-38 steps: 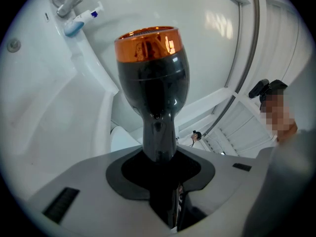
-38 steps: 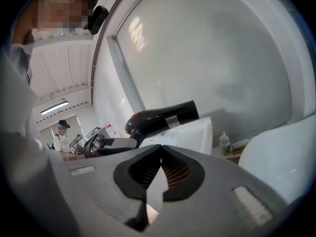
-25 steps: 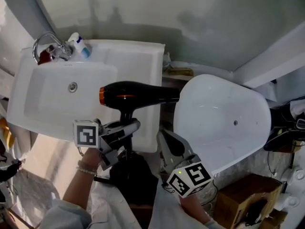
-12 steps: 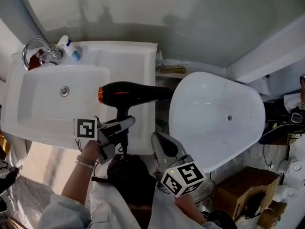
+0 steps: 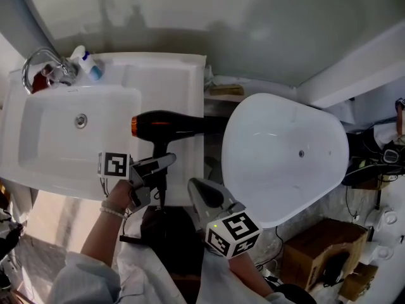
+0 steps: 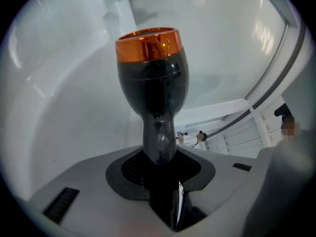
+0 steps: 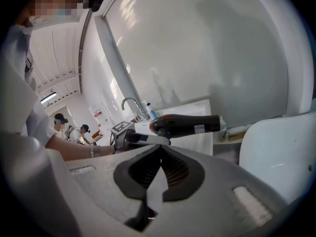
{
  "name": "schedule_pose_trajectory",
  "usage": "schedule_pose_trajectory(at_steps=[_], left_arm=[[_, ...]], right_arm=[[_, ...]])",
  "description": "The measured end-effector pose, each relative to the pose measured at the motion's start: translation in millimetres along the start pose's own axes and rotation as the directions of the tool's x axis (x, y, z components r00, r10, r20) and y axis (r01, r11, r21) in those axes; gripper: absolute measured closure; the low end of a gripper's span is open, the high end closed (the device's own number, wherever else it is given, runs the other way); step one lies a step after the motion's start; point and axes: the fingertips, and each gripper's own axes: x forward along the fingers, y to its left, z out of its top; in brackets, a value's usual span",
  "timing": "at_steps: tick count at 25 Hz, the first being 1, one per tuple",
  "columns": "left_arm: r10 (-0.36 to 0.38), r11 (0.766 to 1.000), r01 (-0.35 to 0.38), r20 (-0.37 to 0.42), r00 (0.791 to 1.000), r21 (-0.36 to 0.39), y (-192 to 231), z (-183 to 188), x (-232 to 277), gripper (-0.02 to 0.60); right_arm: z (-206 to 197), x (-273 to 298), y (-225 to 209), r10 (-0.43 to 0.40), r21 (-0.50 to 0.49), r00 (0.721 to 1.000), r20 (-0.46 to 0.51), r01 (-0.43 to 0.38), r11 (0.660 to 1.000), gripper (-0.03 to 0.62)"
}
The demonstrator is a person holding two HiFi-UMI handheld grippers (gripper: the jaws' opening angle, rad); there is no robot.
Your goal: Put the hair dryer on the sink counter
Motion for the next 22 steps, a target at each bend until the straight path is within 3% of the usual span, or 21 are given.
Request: schedule_pose_trajectory(at_steps=[9, 10, 11, 12, 16, 18, 22], left_arm=[[-0.009, 0.999, 0.009, 0.005, 1.000, -0.031, 13, 4, 2, 0.448], [-0.014, 0.999, 0.014, 0.007, 1.000, -0.034, 13, 4, 3, 0.448], [-0.019, 0.999, 0.019, 0.007, 1.000, -0.035, 14, 5, 4, 0.448], [-0.020, 0.999, 0.020, 0.007, 1.000, -0.038, 15, 5, 4, 0.448], [0.000, 1.000, 0.000, 0.000, 1.000, -0.023, 24, 5, 1, 0.448], [-0.007, 0.999, 0.007, 0.005, 1.000, -0.050, 24, 5, 1, 0.448], [-0.019, 0.997, 0.019, 0.010, 1.000, -0.081, 24, 5, 2, 0.448]], right_arm=[[-49, 37, 22, 0.074, -0.012, 0.982, -0.173, -0.077, 0.997, 0.595], [-53, 41, 24, 0.084, -0.005, 0.979, -0.185, -0.086, 0.996, 0.588], [-56, 44, 26, 0.094, 0.006, 0.976, -0.195, -0.095, 0.995, 0.527], [-59, 48, 28, 0.105, 0.019, 0.973, -0.203, -0.103, 0.994, 0.510], [-72, 59, 33, 0.133, 0.066, 0.961, -0.243, -0.120, 0.991, 0.477], [-80, 65, 34, 0.140, 0.081, 0.953, -0.270, -0.123, 0.989, 0.445], [-91, 73, 37, 0.146, 0.105, 0.944, -0.297, -0.120, 0.987, 0.444]])
